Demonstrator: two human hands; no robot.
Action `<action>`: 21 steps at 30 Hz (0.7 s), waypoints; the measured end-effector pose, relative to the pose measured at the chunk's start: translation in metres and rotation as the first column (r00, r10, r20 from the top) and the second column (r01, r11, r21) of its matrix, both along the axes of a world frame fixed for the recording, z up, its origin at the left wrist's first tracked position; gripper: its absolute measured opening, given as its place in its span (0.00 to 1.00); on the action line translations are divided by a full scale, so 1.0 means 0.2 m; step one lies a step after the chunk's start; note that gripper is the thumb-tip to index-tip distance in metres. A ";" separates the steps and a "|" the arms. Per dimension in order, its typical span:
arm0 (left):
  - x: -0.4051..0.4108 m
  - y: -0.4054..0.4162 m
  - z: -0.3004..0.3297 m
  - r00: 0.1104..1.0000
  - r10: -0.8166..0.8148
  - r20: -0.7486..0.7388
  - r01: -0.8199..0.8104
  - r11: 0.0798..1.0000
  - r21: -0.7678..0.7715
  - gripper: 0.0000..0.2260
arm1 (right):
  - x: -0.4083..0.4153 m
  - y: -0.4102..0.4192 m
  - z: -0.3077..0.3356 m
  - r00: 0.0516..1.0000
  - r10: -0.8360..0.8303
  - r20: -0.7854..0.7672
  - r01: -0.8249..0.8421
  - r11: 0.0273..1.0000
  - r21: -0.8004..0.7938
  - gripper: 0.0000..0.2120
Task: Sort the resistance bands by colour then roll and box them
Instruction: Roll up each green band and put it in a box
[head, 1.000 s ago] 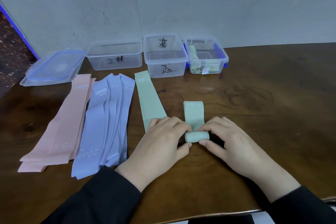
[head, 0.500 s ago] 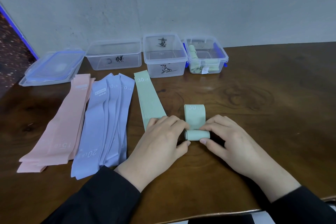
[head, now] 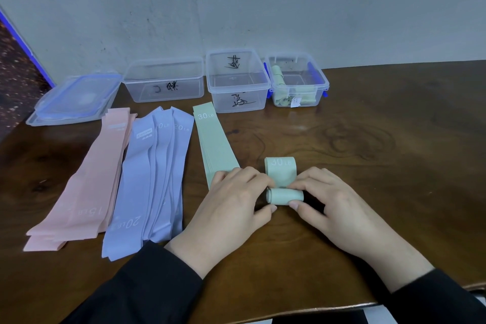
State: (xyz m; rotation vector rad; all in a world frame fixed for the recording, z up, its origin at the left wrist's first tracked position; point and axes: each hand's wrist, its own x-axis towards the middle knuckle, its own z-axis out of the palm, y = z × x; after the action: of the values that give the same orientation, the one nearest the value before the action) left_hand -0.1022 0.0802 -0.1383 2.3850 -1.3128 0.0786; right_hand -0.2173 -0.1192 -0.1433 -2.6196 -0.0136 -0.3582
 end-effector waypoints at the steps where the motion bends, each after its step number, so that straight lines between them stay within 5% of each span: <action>1: 0.00 0.00 0.00 1.000 -0.001 0.005 0.001 1.000 -0.005 0.15 | 0.00 0.00 0.00 1.000 0.001 -0.002 -0.001 1.000 -0.003 0.16; 21: 0.00 0.00 0.00 1.000 0.007 0.008 -0.007 1.000 -0.020 0.17 | 0.00 0.00 0.00 1.000 -0.014 0.014 0.014 1.000 0.007 0.16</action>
State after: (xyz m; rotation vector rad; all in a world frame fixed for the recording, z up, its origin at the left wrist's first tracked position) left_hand -0.1032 0.0805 -0.1379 2.3746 -1.3016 0.1026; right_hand -0.2168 -0.1186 -0.1430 -2.6120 0.0013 -0.3805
